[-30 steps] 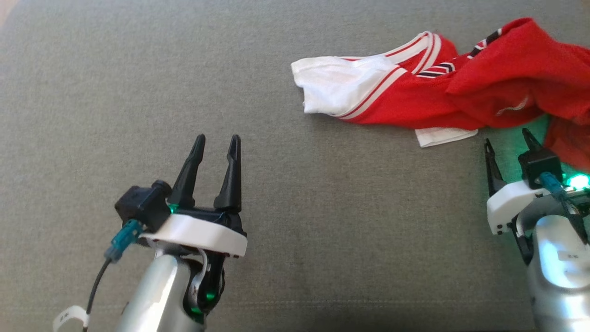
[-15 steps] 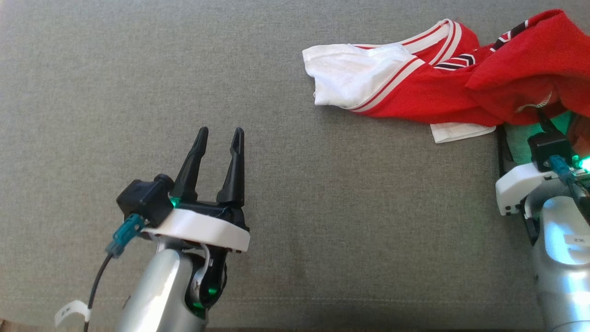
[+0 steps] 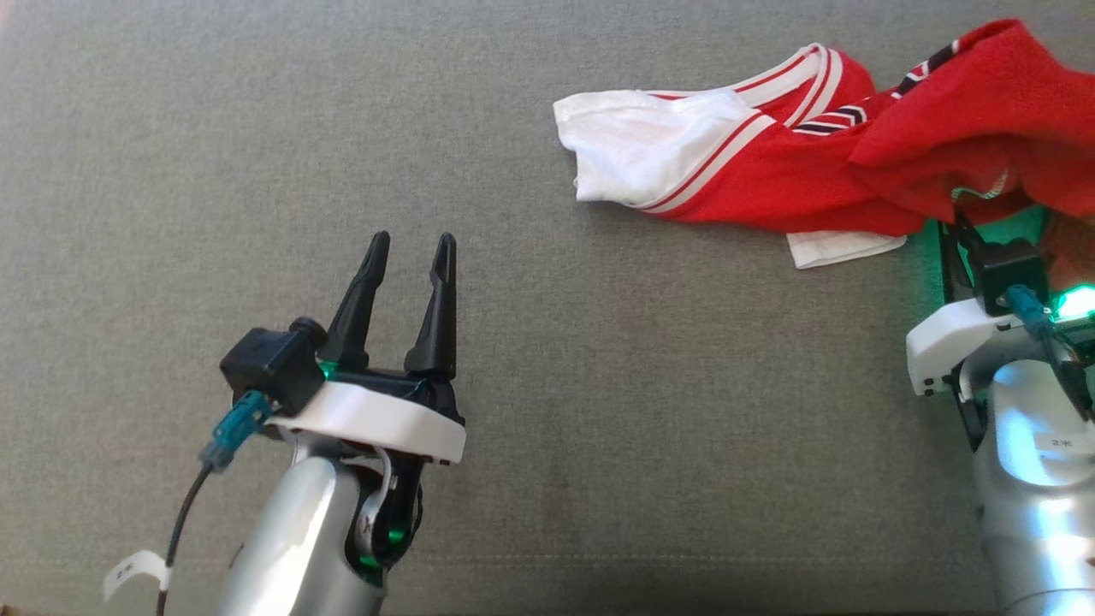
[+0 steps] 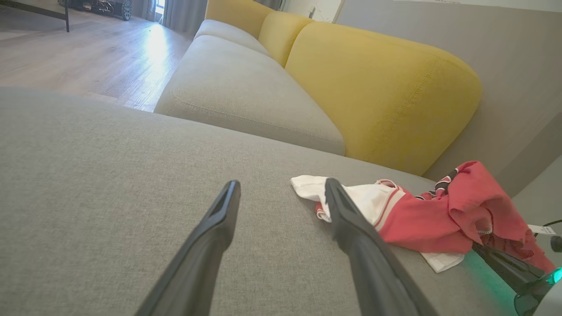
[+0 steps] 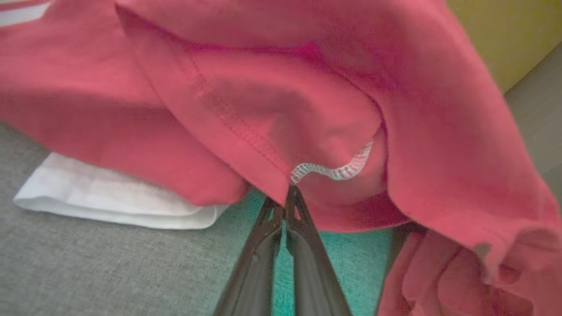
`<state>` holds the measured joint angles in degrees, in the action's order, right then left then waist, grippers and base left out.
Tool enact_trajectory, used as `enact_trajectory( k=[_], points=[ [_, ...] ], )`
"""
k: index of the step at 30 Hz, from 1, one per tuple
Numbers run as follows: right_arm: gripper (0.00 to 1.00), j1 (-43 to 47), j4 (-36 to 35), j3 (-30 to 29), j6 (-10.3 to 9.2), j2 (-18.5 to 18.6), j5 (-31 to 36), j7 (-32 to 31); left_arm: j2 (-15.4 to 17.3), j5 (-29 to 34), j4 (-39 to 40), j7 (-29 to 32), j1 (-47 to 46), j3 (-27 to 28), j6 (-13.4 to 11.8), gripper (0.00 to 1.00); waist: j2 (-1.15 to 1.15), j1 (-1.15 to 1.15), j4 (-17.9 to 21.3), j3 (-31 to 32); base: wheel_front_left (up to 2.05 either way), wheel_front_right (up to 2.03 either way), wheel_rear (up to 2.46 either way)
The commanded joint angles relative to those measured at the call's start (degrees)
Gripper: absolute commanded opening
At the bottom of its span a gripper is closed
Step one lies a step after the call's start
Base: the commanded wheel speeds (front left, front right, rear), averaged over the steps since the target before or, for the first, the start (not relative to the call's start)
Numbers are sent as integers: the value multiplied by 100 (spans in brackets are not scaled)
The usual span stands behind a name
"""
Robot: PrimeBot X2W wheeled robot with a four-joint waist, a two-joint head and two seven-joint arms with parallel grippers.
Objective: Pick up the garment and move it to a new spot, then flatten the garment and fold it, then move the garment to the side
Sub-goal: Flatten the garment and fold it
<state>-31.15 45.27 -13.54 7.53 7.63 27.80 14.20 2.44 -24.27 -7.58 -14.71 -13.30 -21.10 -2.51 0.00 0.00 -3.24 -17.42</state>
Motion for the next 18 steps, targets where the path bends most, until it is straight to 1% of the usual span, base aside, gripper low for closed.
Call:
enact_trajectory(
  k=[1, 3, 5, 8, 10, 12, 14, 15, 18],
  points=[
    [0, -39, -218, 108, -4, -59, -22, 77, 43, 63, 163, -29, -118, 216, -9, 100, 0, 0, 45, 70, 0, 0, 0],
    [0, 60, -347, 144, -4, -100, -155, 78, 43, 64, 161, -29, -83, 249, -12, 100, 0, 0, 98, 149, 0, 0, 0],
    [0, 200, -455, 243, -4, -154, -428, 78, 43, 80, 161, -29, -40, 288, -7, 100, 0, 0, 180, 236, 0, 0, 0],
    [0, 440, -524, 493, -4, -210, -1110, 79, 43, 142, 140, -29, 24, 365, 22, 100, 0, 0, 387, 375, 0, 0, 0],
    [0, 651, -495, 922, -4, -200, -1725, -32, 43, 191, 113, -29, 53, 418, 53, 100, 0, 0, 550, 460, 0, 0, 0],
    [0, 873, -651, 1385, -4, -9, -2354, -255, 43, 238, 97, -29, 59, 476, 80, 100, 0, 0, 727, 520, 0, 0, 0],
    [0, 1154, -961, 1811, -4, 319, -2921, -584, 43, 283, 73, -29, 32, 531, 108, 100, 0, 0, 902, 557, 0, 0, 0],
    [0, 1154, -961, 1811, -4, 319, -2921, -584, 43, 283, 73, -29, 32, 531, 108, 100, 0, 0, 902, 557, 0, 0, 0],
    [0, 1606, -1540, 2166, -4, 875, -3641, -1252, 43, 420, -58, -29, -41, 584, 155, 100, 0, 0, 1166, 583, 0, 0, 0]
  ],
)
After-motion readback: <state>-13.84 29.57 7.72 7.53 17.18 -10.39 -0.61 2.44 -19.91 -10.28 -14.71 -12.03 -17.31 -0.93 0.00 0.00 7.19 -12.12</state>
